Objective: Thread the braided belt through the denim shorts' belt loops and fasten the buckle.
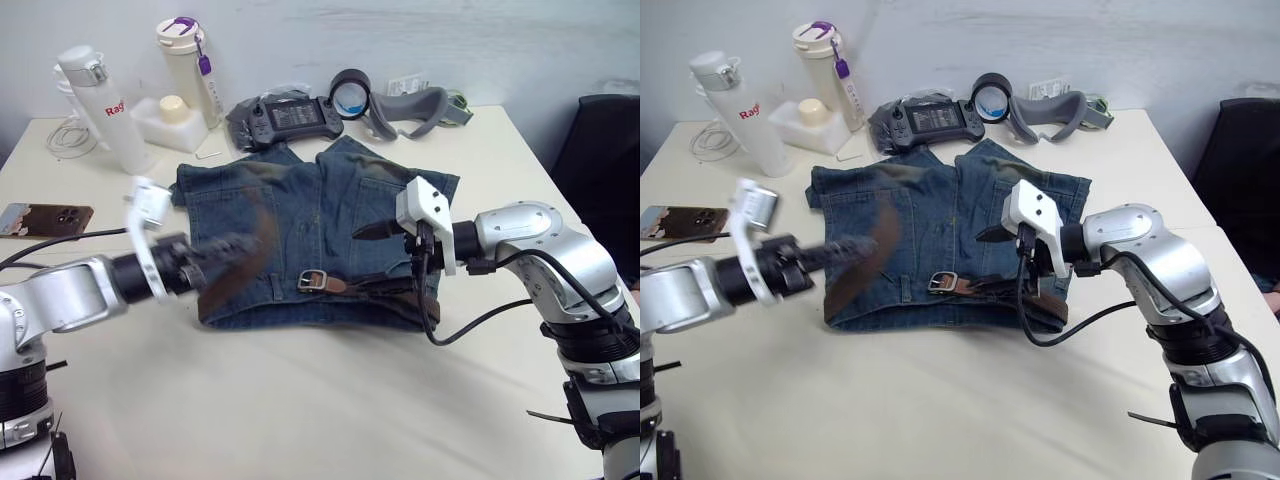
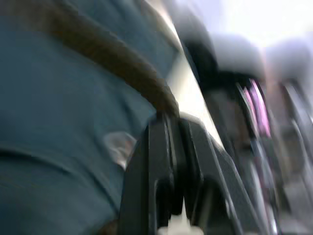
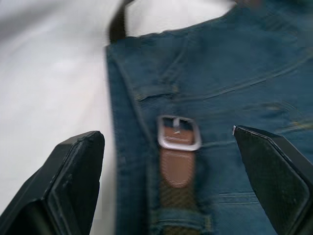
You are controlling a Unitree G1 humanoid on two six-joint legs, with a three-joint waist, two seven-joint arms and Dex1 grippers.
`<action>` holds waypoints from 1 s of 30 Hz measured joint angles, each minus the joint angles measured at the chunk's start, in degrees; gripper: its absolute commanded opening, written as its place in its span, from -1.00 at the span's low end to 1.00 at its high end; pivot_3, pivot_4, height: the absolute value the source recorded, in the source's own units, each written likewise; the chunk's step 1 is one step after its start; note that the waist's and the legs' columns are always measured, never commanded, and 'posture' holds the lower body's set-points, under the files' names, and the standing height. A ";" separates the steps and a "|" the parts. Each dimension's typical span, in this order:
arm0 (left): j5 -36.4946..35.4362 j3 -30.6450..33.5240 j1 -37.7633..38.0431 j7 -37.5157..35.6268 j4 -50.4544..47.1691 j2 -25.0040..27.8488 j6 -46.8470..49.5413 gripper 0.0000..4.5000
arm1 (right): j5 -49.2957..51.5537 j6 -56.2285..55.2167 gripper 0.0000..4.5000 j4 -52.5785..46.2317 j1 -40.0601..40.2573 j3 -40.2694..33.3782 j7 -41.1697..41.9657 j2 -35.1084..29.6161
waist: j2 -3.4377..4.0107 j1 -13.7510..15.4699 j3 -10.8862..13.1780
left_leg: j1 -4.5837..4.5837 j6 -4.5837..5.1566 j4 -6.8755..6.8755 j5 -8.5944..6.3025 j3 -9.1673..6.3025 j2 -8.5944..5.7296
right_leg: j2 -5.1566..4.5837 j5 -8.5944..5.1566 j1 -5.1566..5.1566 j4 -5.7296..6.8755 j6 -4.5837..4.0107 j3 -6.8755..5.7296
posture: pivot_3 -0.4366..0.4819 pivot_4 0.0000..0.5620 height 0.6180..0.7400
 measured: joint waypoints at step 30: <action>88.05 -37.02 -6.15 -64.95 -1.07 15.31 -42.15 -0.98 | -14.71 -21.41 1.00 3.30 -3.90 14.70 5.11 -1.97 | 0.33 -0.20 0.22 | -0.05 -0.23 -0.03 0.07 0.31 0.43 | 0.41 -0.10 -0.40 -0.01 -0.26 0.18 | -0.05 -0.47 1.00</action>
